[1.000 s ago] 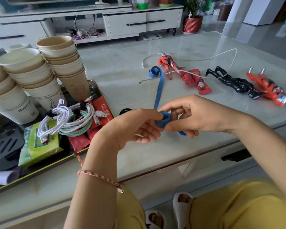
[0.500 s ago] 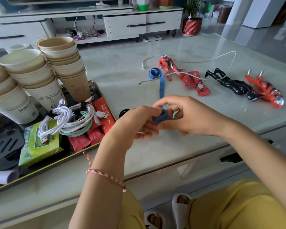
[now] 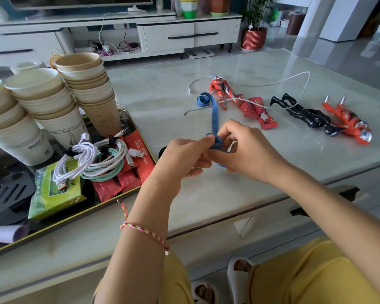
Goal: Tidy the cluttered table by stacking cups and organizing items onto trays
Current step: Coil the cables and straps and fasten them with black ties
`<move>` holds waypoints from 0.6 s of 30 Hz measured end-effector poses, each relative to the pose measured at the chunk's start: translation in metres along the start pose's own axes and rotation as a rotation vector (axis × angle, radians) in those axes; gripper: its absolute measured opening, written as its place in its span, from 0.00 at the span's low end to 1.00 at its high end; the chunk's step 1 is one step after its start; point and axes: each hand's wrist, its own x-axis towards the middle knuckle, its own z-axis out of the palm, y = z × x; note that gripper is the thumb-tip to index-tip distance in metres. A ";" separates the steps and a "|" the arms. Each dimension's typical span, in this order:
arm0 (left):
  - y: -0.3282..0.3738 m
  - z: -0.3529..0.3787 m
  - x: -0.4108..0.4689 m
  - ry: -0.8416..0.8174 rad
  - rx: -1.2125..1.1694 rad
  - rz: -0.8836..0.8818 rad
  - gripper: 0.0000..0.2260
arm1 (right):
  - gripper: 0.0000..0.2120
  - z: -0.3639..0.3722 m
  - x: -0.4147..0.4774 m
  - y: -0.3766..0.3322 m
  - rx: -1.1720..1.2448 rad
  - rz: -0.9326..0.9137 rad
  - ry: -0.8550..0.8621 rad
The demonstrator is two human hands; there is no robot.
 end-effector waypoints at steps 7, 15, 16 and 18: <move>0.003 -0.011 0.000 -0.137 -0.004 -0.077 0.11 | 0.22 -0.025 0.001 0.000 0.356 0.012 -0.432; 0.001 -0.004 0.002 -0.054 0.004 -0.025 0.12 | 0.12 -0.018 0.003 0.004 0.196 -0.007 -0.240; 0.001 -0.001 0.001 -0.040 -0.012 -0.008 0.12 | 0.13 -0.015 0.003 0.004 0.143 -0.012 -0.177; 0.000 0.005 0.000 -0.033 -0.040 0.015 0.11 | 0.16 -0.009 0.001 0.002 0.050 -0.024 -0.075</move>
